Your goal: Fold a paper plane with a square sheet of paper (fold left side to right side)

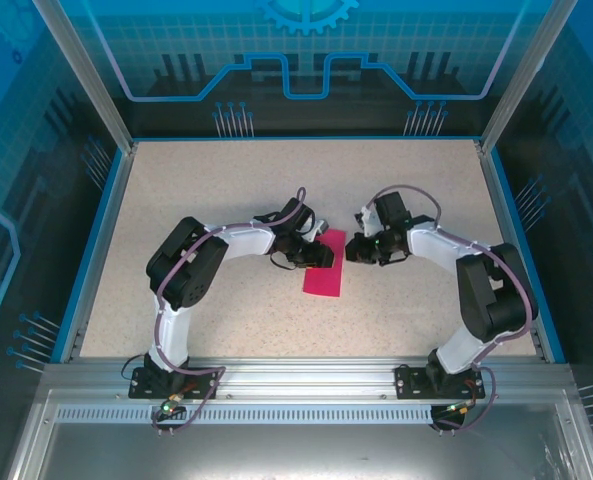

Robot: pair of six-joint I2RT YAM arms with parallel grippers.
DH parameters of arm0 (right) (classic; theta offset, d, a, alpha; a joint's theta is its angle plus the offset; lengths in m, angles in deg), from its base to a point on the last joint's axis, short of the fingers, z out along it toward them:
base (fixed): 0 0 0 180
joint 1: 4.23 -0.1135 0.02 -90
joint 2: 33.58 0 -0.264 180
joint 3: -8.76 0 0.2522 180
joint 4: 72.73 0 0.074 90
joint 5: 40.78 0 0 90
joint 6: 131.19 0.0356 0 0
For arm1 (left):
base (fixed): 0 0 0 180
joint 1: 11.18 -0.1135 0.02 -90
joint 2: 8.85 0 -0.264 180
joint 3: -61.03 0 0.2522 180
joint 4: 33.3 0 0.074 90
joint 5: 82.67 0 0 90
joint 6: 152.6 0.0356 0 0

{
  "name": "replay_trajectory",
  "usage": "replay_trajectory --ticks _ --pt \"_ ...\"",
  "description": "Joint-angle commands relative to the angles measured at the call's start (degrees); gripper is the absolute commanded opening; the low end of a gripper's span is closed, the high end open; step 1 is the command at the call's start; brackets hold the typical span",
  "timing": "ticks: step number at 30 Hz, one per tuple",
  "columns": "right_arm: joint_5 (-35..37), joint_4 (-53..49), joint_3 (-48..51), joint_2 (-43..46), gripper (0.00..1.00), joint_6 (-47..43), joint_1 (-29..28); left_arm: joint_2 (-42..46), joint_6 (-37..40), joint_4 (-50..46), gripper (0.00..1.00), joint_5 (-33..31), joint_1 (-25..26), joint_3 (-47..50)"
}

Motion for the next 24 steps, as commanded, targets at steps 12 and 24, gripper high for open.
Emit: replay_trajectory --ticks 12,24 --pt "-3.0 4.1 3.3 -7.2 0.08 4.9 -5.1 -2.2 -0.5 -3.3 0.40 -3.2 0.9 0.1" --pt "4.8 -3.5 2.2 -11.2 0.07 1.9 -5.0 -0.1 -1.5 -2.5 0.40 -0.3 -0.9 -3.3"
